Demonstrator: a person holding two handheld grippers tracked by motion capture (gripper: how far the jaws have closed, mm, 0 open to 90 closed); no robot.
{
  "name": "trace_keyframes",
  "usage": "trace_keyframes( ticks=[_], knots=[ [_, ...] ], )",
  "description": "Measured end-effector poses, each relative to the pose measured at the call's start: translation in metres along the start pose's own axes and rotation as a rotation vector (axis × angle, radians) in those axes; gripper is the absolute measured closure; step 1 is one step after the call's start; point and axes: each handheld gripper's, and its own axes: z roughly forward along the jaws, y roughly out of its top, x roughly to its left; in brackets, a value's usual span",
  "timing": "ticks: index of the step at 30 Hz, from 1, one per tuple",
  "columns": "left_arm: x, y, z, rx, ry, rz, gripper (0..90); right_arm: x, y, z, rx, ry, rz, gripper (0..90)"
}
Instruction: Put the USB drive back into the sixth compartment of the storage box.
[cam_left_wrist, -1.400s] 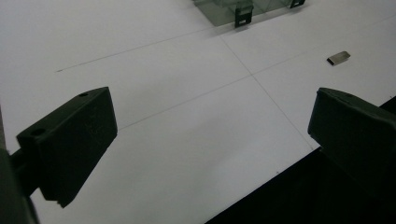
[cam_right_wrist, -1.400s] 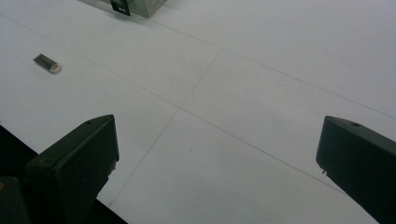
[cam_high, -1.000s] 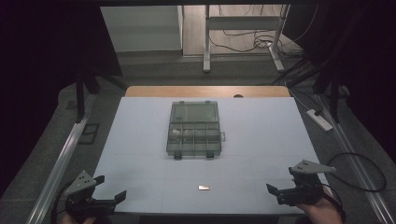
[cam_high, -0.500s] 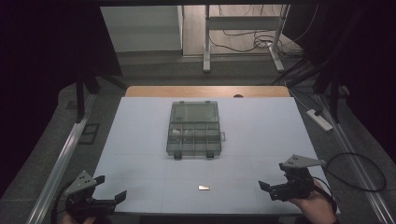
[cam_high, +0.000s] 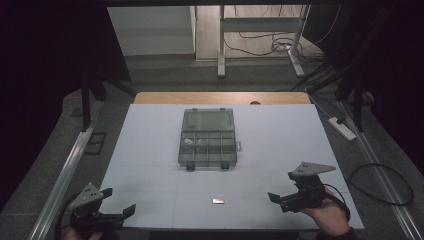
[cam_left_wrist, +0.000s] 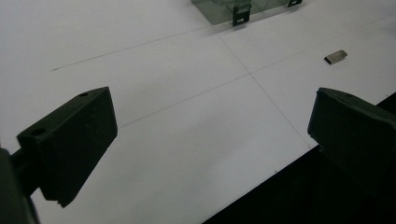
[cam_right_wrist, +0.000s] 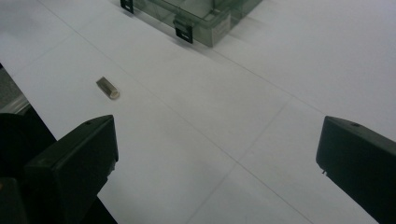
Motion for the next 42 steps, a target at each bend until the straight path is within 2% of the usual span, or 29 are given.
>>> trace_keyframes(
  ticks=[7,16,27,31,34,39,42],
  knots=[
    [0.000,0.000,0.000,0.000,-0.003,-0.001,1.4,0.006,0.008,0.009,-0.013,0.016,-0.021,0.0],
    [0.000,0.000,0.000,0.002,-0.005,-0.001,1.4,0.011,0.016,0.022,0.009,0.033,-0.046,0.0],
    [0.000,0.000,0.000,0.002,-0.005,-0.001,1.3,0.022,0.025,0.038,0.042,0.054,-0.101,0.0],
    [0.000,0.000,0.000,0.001,-0.006,0.000,1.3,0.023,0.028,0.044,0.056,0.029,-0.084,0.0],
    [0.000,0.000,0.000,0.002,-0.005,0.001,1.3,0.024,0.031,0.047,0.060,0.037,-0.075,0.0],
    [0.000,0.000,0.000,0.001,-0.005,0.002,1.3,0.027,0.034,0.057,0.082,0.049,-0.095,0.0],
    [0.000,0.000,0.000,0.001,-0.005,0.002,1.4,0.030,0.037,0.062,0.096,0.059,-0.088,0.0]
  ],
)
